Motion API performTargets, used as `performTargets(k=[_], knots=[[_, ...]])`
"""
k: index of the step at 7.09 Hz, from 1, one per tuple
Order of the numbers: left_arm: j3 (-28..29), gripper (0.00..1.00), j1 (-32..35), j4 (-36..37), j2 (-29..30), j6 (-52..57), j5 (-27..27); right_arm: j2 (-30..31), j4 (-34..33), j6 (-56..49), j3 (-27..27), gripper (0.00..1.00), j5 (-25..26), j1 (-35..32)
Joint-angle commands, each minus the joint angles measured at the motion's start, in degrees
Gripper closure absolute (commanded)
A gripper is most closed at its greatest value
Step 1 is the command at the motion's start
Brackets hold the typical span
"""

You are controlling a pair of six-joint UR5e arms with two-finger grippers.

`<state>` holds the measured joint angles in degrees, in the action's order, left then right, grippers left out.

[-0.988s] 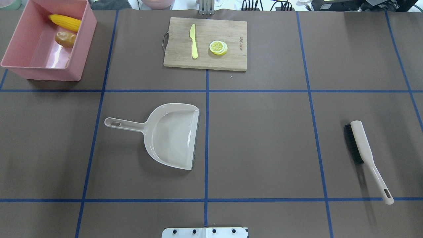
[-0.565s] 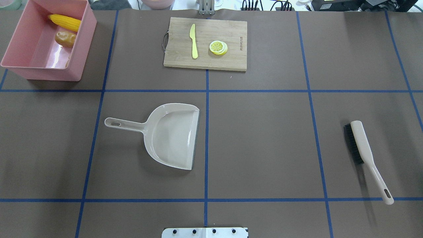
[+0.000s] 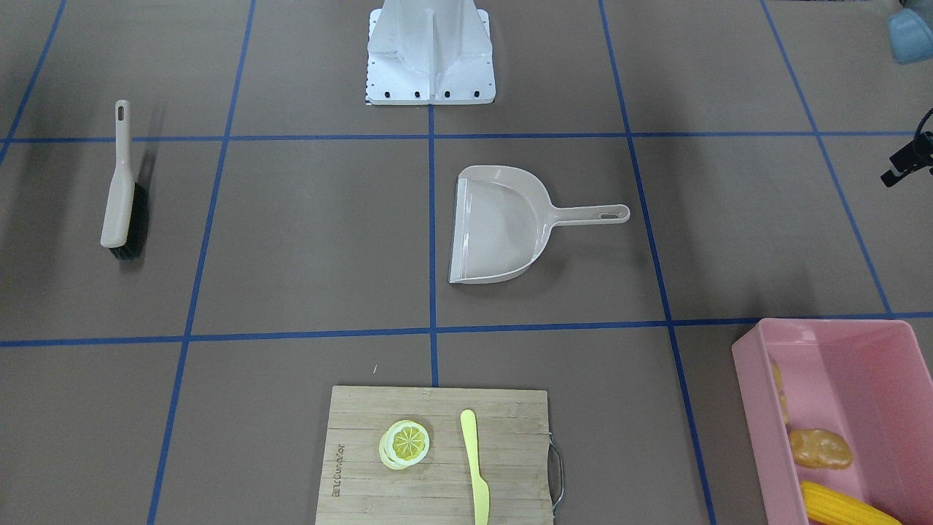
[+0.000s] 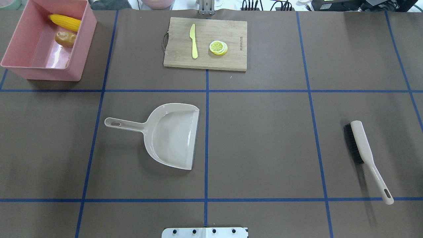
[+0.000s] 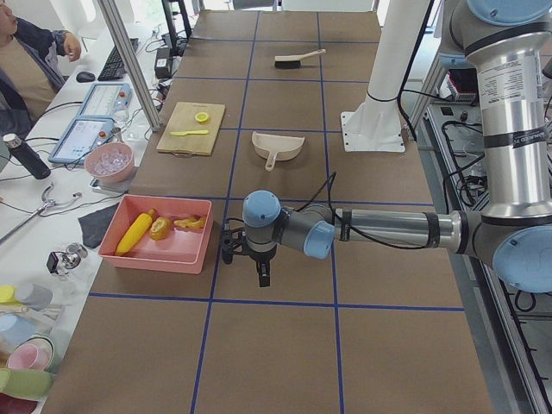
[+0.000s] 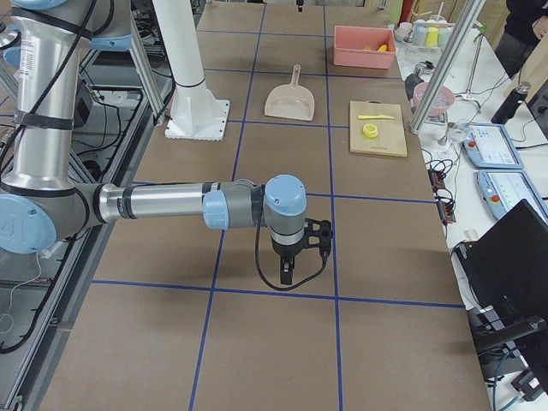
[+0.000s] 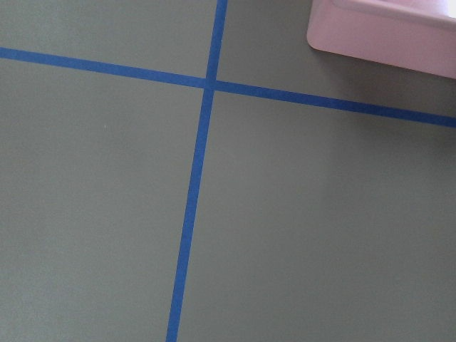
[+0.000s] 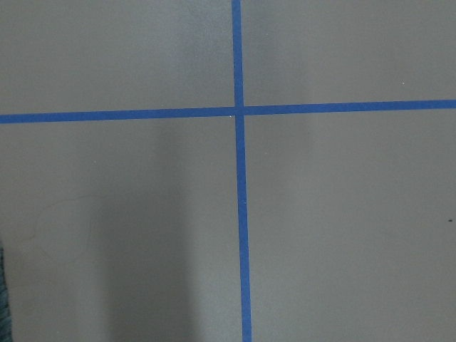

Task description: Sweep and dump trash into bin

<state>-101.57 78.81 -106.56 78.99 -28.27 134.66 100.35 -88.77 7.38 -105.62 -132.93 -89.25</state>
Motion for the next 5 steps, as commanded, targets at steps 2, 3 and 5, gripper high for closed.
performTargets(k=[2,3,5], knots=[[0.0,0.01,0.1,0.3,-0.2,0.1,0.2,0.1,-0.2,0.0,-1.1,0.0,-0.7,-0.8],[0.1,0.01,1.9,0.2,-0.2,0.1,0.7,0.2,-0.2,0.0,-1.1,0.0,-1.2,-1.4],[2.2,0.01,1.8,0.0,-1.3,0.1,1.9,0.2,-0.1,0.0,-1.0,0.0,-1.2,-1.5]])
